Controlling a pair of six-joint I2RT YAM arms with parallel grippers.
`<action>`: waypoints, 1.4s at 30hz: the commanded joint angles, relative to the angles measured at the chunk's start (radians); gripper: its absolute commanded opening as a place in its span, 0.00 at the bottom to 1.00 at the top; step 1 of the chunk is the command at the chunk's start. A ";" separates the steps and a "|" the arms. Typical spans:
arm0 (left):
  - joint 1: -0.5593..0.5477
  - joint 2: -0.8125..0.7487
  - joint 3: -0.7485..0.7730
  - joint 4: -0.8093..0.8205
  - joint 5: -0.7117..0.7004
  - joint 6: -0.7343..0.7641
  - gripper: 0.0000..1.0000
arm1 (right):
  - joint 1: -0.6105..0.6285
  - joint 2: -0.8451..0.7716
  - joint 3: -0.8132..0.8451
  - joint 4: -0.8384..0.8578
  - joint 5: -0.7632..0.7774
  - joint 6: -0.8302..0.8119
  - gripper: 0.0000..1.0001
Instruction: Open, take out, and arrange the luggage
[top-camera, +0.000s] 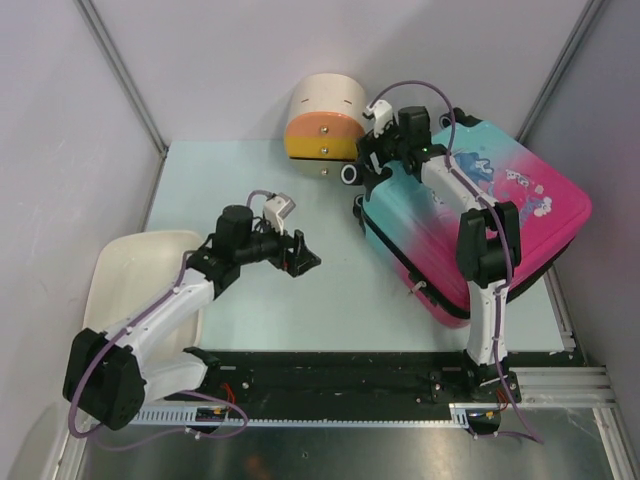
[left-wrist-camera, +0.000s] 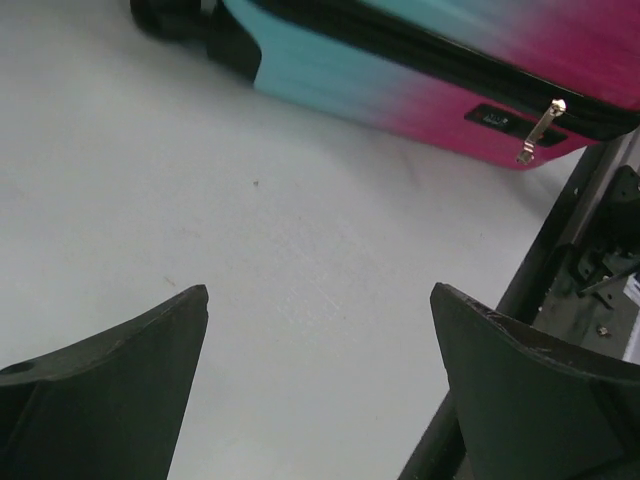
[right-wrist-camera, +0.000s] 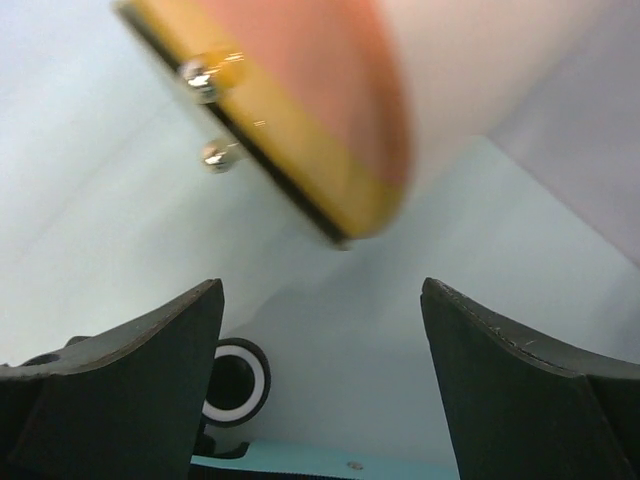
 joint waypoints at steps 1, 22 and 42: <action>-0.106 -0.075 -0.066 0.275 -0.145 0.011 0.95 | 0.070 -0.084 -0.028 -0.085 -0.065 0.091 0.85; -0.698 0.457 0.003 0.865 -0.373 -0.058 0.72 | -0.224 -0.606 -0.299 -0.154 0.092 0.198 0.96; -0.675 0.761 0.222 0.895 -0.275 -0.317 0.56 | -0.373 -0.802 -0.462 -0.258 -0.014 0.200 0.94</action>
